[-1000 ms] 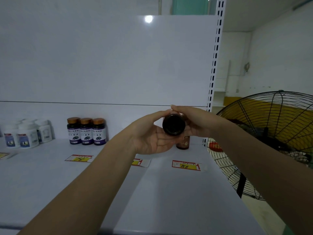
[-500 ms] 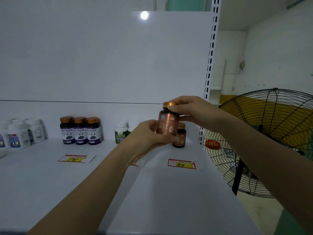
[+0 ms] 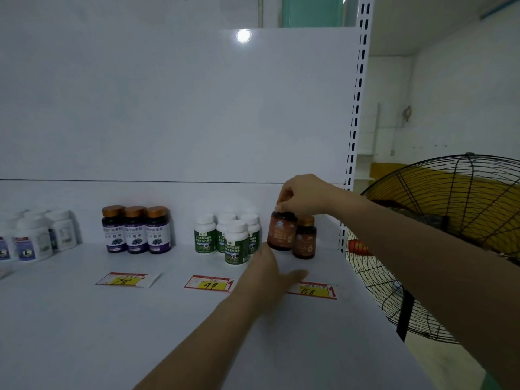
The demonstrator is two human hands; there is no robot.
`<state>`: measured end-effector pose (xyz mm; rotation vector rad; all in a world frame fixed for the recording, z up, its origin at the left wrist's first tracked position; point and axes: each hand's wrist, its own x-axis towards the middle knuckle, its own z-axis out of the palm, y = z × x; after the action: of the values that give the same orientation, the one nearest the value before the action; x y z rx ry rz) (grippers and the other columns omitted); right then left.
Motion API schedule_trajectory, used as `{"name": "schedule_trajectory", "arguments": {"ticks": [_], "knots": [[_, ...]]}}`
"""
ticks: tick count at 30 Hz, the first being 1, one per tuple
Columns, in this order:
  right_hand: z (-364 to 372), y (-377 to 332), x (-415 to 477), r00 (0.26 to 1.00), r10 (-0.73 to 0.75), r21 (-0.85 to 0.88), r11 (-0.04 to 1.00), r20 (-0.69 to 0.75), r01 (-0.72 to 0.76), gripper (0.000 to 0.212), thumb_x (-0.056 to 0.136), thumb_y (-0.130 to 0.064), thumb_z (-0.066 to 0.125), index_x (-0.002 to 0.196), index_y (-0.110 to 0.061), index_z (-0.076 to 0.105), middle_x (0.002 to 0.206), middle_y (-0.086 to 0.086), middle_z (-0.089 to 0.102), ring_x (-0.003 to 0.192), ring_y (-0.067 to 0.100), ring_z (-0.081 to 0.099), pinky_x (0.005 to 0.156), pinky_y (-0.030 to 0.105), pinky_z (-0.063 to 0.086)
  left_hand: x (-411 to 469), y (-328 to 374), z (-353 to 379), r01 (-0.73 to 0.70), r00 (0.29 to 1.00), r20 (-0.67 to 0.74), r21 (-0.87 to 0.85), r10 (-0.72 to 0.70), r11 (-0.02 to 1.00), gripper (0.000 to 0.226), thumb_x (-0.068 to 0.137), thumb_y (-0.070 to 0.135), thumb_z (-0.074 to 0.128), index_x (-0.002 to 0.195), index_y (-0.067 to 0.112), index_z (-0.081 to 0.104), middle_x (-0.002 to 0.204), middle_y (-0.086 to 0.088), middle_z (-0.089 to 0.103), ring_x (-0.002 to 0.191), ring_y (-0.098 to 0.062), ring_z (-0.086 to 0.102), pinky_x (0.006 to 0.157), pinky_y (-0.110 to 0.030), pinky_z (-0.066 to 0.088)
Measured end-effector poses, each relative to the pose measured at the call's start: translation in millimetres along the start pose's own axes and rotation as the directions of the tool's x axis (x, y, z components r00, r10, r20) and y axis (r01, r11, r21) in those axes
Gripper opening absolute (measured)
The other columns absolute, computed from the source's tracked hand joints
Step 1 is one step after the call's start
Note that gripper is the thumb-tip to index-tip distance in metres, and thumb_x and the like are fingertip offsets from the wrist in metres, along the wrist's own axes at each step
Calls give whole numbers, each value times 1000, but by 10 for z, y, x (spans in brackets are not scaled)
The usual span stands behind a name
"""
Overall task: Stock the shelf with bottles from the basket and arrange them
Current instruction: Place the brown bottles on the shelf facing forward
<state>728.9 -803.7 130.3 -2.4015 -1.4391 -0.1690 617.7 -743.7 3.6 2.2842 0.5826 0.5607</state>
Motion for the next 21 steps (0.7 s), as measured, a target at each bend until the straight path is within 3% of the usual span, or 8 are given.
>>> {"name": "schedule_trajectory", "arguments": {"ticks": [3,6,11,16,19,21], "knots": [[114,-7,180,1000,-13,-95,995,-11,12,34,91,-29,60,108,-1,66,110,13,65,100,25,59,82,34,50,-2,-7,101,5,993,114,308,-41,951,98,79,71,50,146,6,21,152,-11,25,139,-23,25,114,-34,26],[277,55,277,1000,-6,-149,989,-13,4,33,92,-26,56,108,2,64,111,17,61,101,28,58,85,38,51,-9,-19,156,-20,975,206,464,-86,886,111,76,81,34,150,3,4,158,-13,3,146,-27,2,119,-39,9],[571,200,303,1000,6,-180,984,-5,-7,32,96,-25,51,114,0,57,117,15,48,105,28,52,86,34,46,-16,-78,193,-69,960,268,507,-81,859,117,73,86,26,150,3,-1,159,-13,-2,146,-26,-1,120,-39,3],[688,290,286,992,-62,-225,974,-106,37,27,96,-29,51,107,-4,53,109,12,53,104,26,48,81,32,39,-44,-83,208,-102,958,279,556,-70,825,120,68,89,20,150,4,-4,159,-13,-4,147,-25,-3,119,-37,0],[718,317,269,979,-142,-401,913,-144,74,39,96,-42,47,111,-8,55,114,11,52,110,27,41,87,32,32,-64,-75,202,-105,958,278,561,-67,821,122,64,88,15,150,4,-2,159,-13,-4,147,-24,-2,118,-36,0],[684,307,258,985,-113,-387,920,-131,54,43,97,-44,43,117,-10,57,120,14,48,114,29,37,93,33,33,-71,-64,196,-106,959,275,564,-65,819,125,60,89,11,150,4,-1,159,-13,-3,147,-24,-2,118,-36,0]]}}
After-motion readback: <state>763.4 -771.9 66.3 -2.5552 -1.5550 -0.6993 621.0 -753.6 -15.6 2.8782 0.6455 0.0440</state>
